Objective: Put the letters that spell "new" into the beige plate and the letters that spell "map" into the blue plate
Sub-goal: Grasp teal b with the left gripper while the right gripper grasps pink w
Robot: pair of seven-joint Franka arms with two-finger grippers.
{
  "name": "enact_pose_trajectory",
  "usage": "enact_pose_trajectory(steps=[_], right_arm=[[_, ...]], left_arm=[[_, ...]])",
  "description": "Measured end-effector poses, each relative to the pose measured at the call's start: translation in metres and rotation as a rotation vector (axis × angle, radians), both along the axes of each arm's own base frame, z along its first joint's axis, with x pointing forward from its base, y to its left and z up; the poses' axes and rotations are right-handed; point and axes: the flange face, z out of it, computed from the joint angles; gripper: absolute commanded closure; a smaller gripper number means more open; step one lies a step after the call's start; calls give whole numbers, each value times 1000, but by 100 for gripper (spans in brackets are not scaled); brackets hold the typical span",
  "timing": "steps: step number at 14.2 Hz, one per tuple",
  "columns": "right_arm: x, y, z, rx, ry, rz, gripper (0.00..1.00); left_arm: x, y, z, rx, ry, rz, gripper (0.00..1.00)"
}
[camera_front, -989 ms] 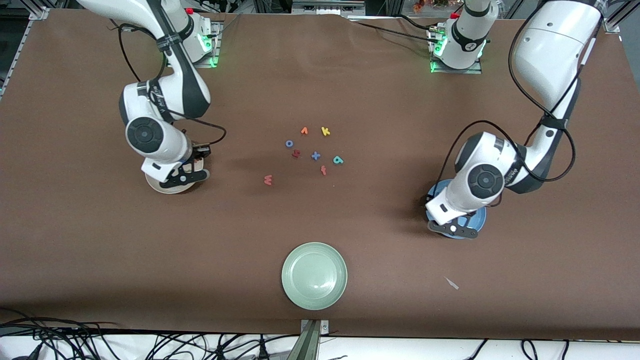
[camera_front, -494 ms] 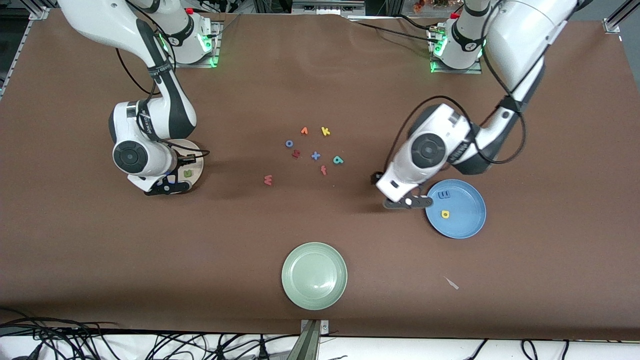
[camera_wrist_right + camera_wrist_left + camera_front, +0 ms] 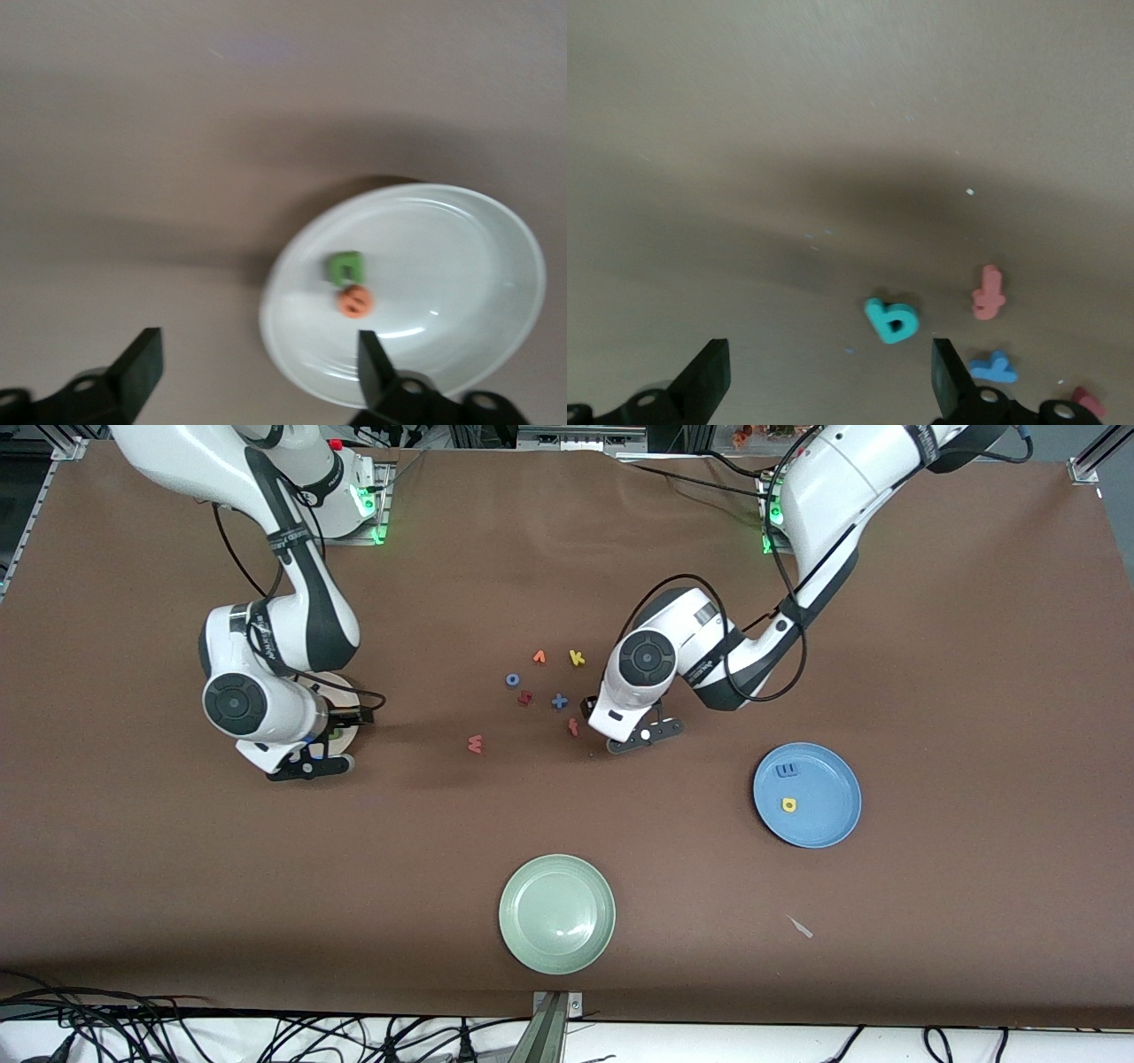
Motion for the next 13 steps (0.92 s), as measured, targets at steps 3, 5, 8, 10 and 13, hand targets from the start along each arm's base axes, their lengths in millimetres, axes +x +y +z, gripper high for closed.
enact_pose_trajectory(steps=[3, 5, 8, 10, 13], right_arm=[[0, 51, 3, 12, -36, -62, 0], [0, 80, -2, 18, -74, -124, 0], [-5, 114, -22, 25, -119, -198, 0], [-10, 137, -39, 41, -142, -246, 0], [-19, 165, -59, 41, -148, -262, 0]], left_arm=[[-10, -15, -21, -22, 5, 42, 0], [-14, -19, -33, -31, 13, 53, 6], [-18, -22, -41, -31, 22, 51, 24], [-19, -23, -43, -30, 26, 49, 30], [-21, -23, -47, -29, 32, 49, 38]])
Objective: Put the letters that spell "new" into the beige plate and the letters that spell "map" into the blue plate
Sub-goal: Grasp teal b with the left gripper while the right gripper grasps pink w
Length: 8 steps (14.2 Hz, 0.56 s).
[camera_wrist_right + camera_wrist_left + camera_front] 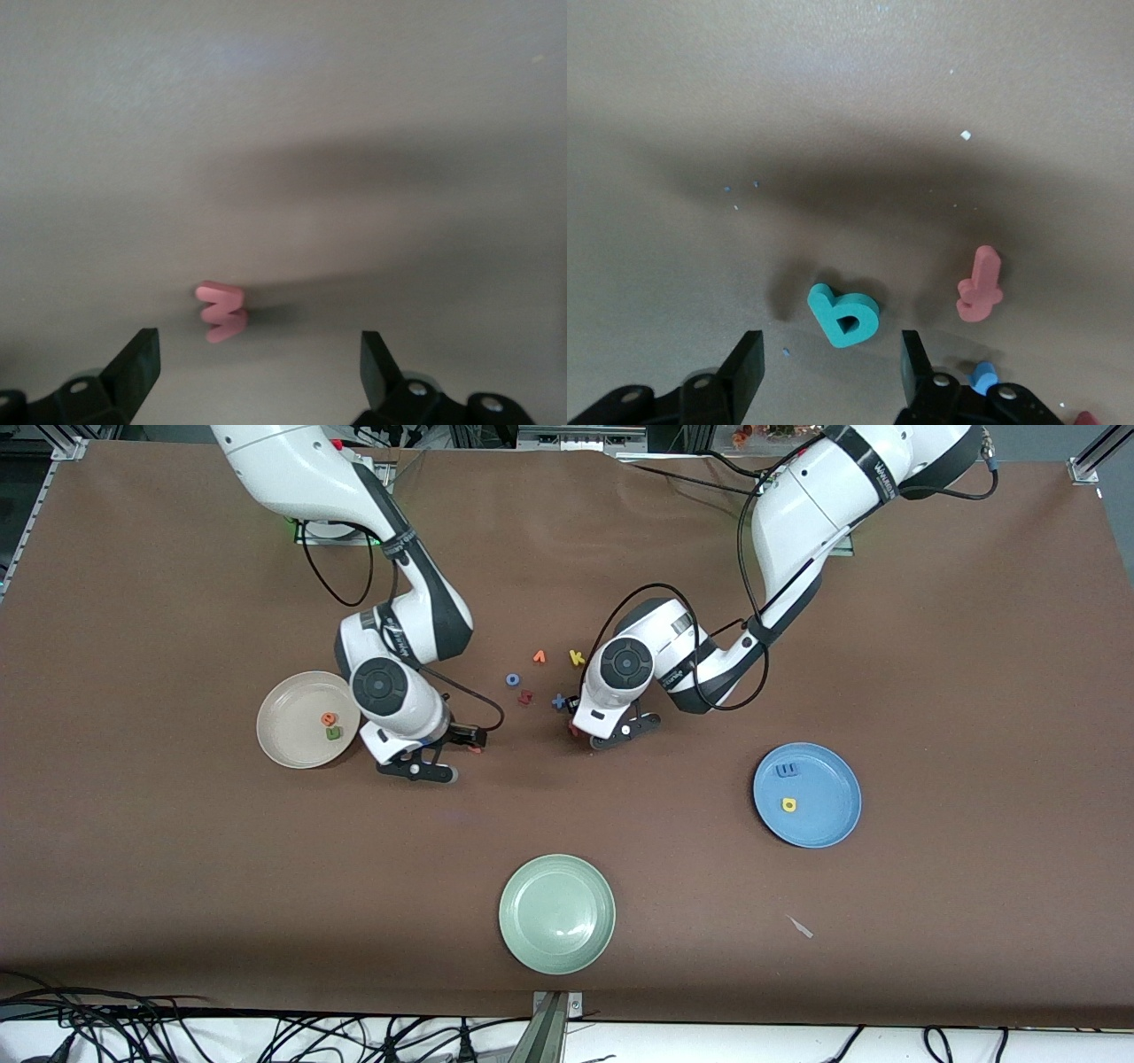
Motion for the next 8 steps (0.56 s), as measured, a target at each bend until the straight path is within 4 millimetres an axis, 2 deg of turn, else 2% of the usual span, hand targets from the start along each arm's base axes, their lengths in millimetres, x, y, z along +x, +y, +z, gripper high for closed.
enact_pose_trajectory(steps=[2, 4, 7, 8], right_arm=[[-4, 10, -13, -1, -7, 10, 0], [-9, 17, -25, -3, -13, 22, 1], [-12, 21, -33, -8, -8, 29, 12], [-12, 21, -33, -8, -8, 29, 23]], left_arm=[[-1, 0, -3, 0, 5, 1, 44], [0, 1, -5, 0, 5, 2, 45], [4, 4, -5, 1, -1, 11, 45], [6, 5, -5, 1, -2, 13, 48]])
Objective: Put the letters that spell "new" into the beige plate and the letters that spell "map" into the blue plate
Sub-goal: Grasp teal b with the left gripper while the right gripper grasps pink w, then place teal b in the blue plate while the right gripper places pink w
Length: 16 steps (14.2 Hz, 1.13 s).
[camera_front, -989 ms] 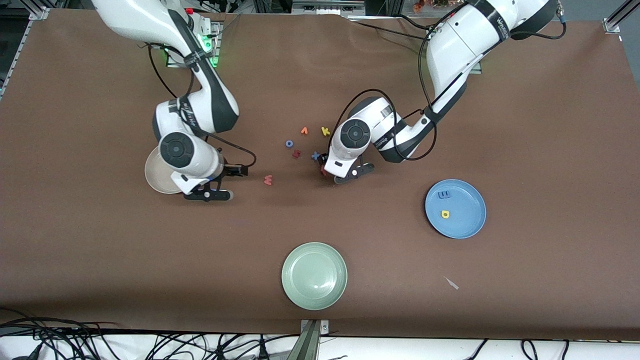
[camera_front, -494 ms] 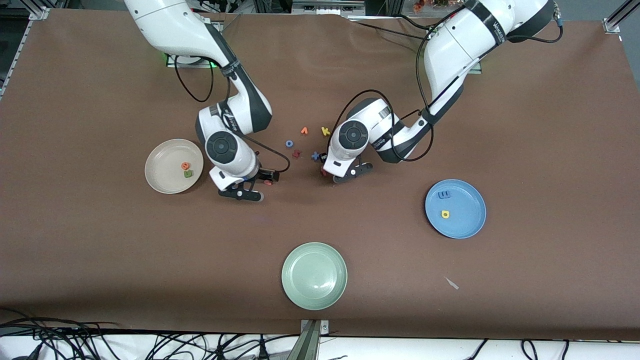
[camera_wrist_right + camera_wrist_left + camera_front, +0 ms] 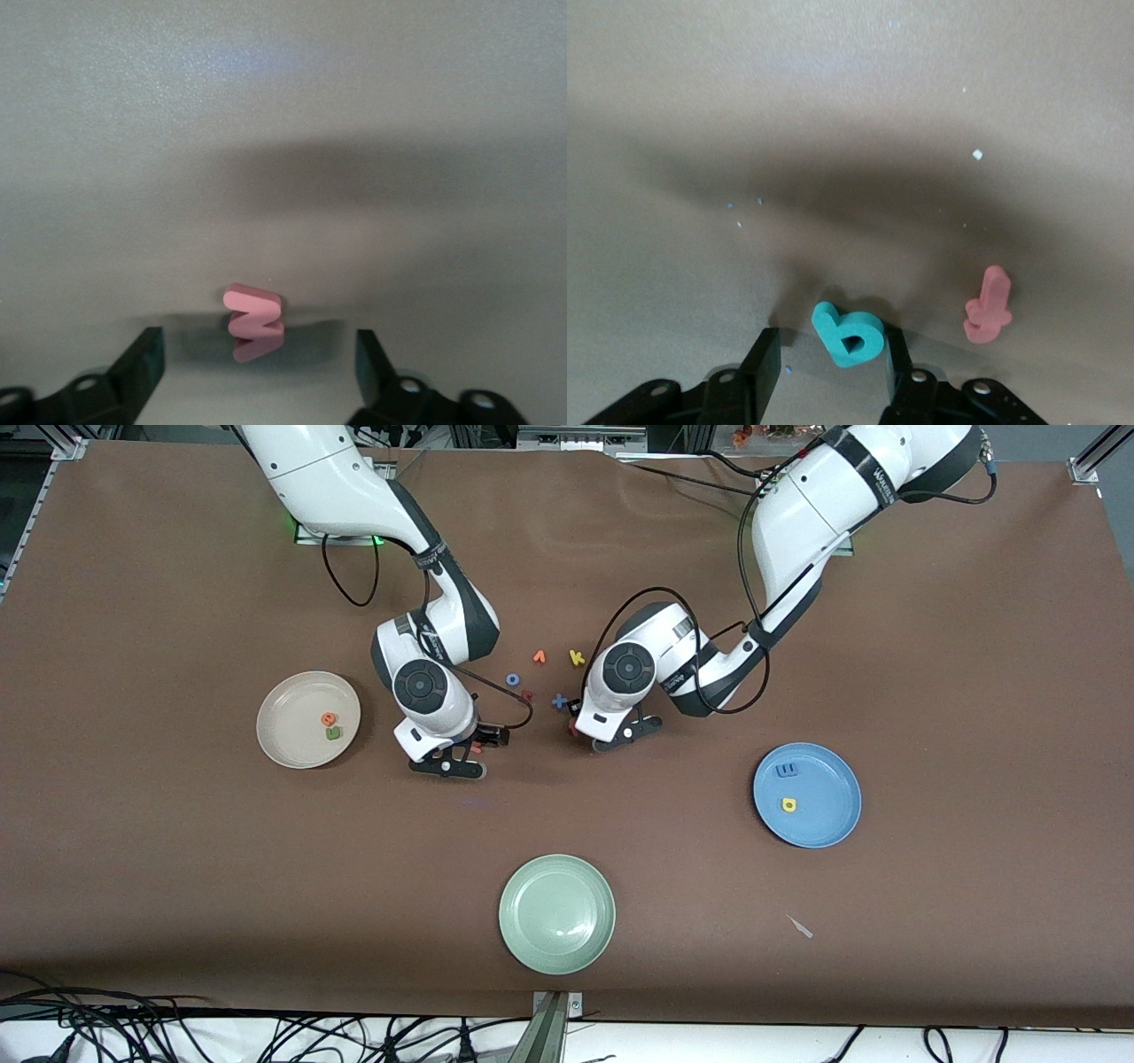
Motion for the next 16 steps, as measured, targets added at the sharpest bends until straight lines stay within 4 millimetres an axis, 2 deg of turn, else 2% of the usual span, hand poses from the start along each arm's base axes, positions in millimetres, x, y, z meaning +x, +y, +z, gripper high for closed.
enact_pose_trajectory(steps=[2, 3, 5, 6, 8, 10, 13, 14, 16], right_arm=[[0, 0, 0, 0, 0, 0, 41], [0, 0, -1, -1, 1, 0, 47], [-1, -1, -4, -4, 5, 0, 66], [-1, -1, -4, -4, 5, 0, 78], [0, 0, -2, -2, 2, 1, 95], [0, 0, -2, -1, 1, 1, 100], [3, -2, 0, -1, -1, 18, 100], [5, -6, 4, -7, 7, 39, 100], [16, -33, 23, -40, 66, 102, 100]], left_arm=[[0, 0, 0, -1, -1, 0, 49], [0, 0, 0, -4, -4, 1, 59], [3, -1, 1, -15, -16, 7, 91], [3, -1, 1, -18, -19, 8, 100], [4, -2, 3, -22, -24, 9, 100], [5, -1, 3, -22, -25, 11, 100], [11, 3, 7, -22, -31, 20, 100], [15, 5, 13, -17, -34, 21, 100], [26, 17, 35, 7, -42, 9, 100]])
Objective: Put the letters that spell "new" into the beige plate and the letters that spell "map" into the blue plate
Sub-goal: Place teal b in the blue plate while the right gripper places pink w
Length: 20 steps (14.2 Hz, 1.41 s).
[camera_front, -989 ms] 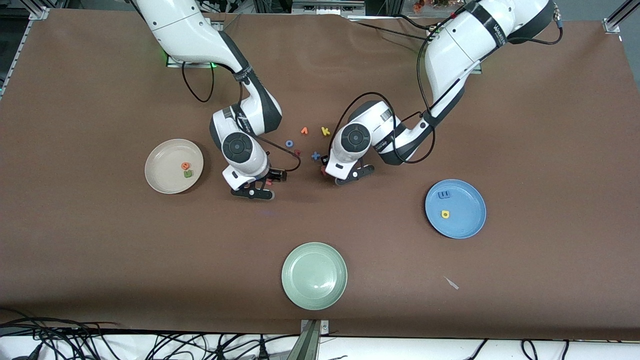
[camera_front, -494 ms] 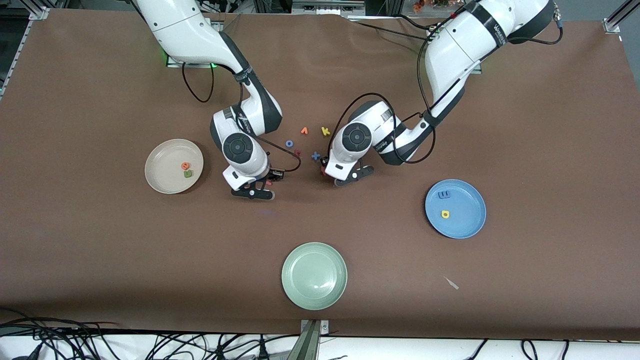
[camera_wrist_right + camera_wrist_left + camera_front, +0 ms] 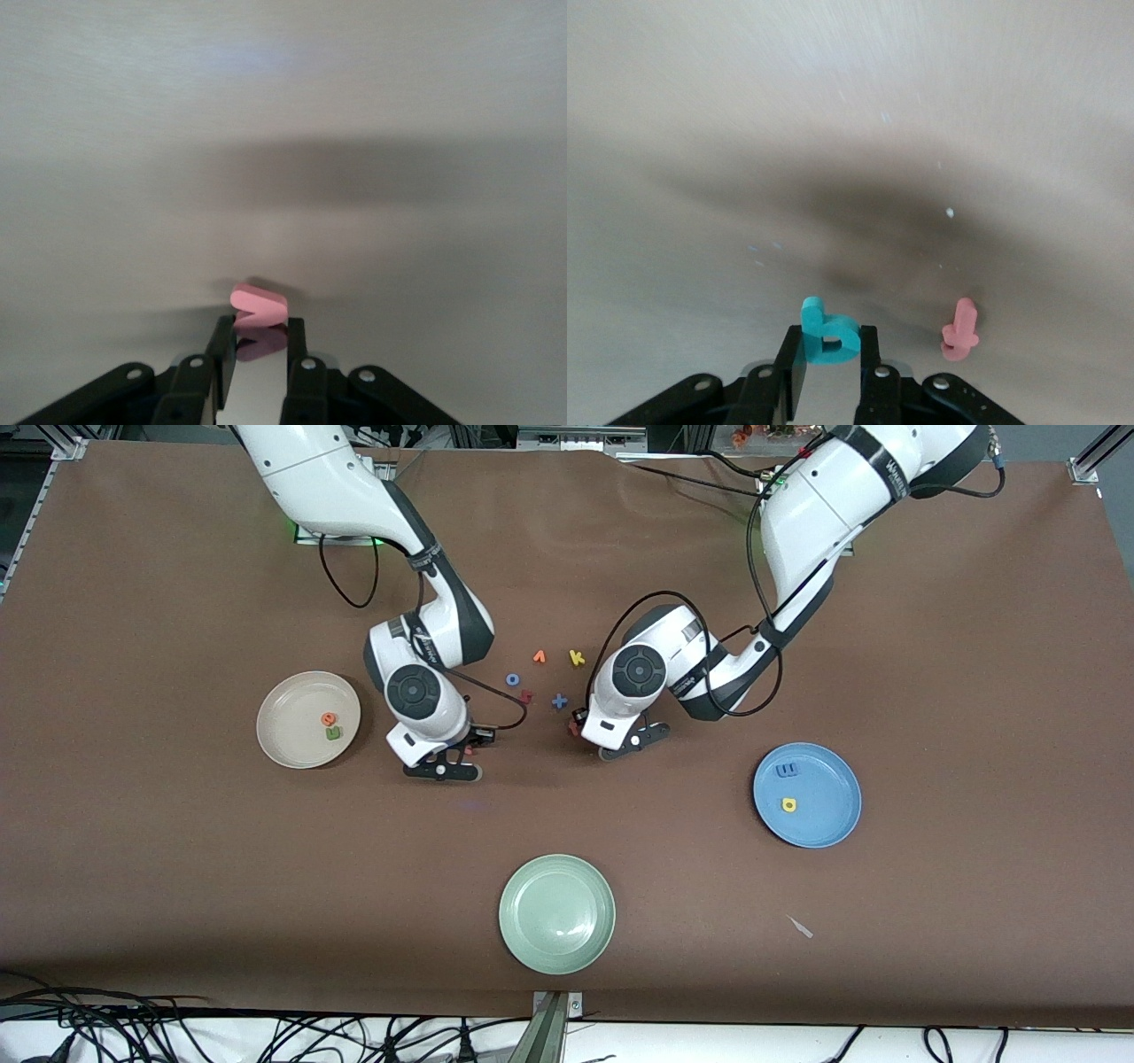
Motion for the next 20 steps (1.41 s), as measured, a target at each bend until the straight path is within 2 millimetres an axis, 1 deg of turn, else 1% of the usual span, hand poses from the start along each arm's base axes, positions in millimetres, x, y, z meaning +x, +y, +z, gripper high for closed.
enact_pose_trajectory(steps=[1, 2, 3, 4, 5, 7, 9, 11, 12, 13, 14, 15, 16, 17, 18, 19, 20], right_arm=[[6, -19, 16, -11, 29, 40, 100], [13, -40, 31, -14, 44, 79, 100], [18, -63, 44, -11, 51, 118, 100], [19, -88, 50, -8, 59, 154, 100], [17, -111, 52, -6, 71, 181, 100], [5, -147, 45, 2, 88, 215, 100], [-11, -174, 34, 14, 94, 258, 100], [-22, -197, 30, 30, 103, 311, 99], [-25, -207, 30, 37, 106, 332, 80], [-27, -216, 31, 41, 110, 340, 59], [-28, -222, 30, 42, 114, 338, 1], [-30, -226, 29, 41, 120, 332, 0], [-31, -229, 28, 41, 133, 326, 0], [-33, -230, 29, 43, 151, 323, 0], [-31, -228, 32, 47, 165, 323, 0], [-27, -224, 41, 52, 180, 327, 0], [-20, -217, 55, 59, 197, 335, 0]], left_arm=[[9, 11, 15, 12, -6, -23, 100], [19, 28, 31, 24, -11, -50, 100], [31, 48, 44, 35, -11, -83, 100], [42, 71, 56, 41, -10, -120, 100], [55, 95, 64, 37, -13, -160, 100], [79, 144, 70, 16, -17, -242, 100], [102, 202, 68, -16, -22, -308, 100], [117, 261, 60, -39, -18, -351, 100], [122, 289, 54, -45, -16, -380, 100], [126, 315, 47, -38, -16, -413, 100], [130, 337, 39, -22, -19, -444, 100], [132, 352, 31, -9, -25, -462, 96], [133, 360, 23, -5, -30, -473, 62], [133, 362, 15, -9, -31, -479, 11], [132, 359, 10, -12, -30, -485, 0], [131, 357, 8, -13, -28, -490, 0], [131, 354, 7, -14, -28, -494, 0]])
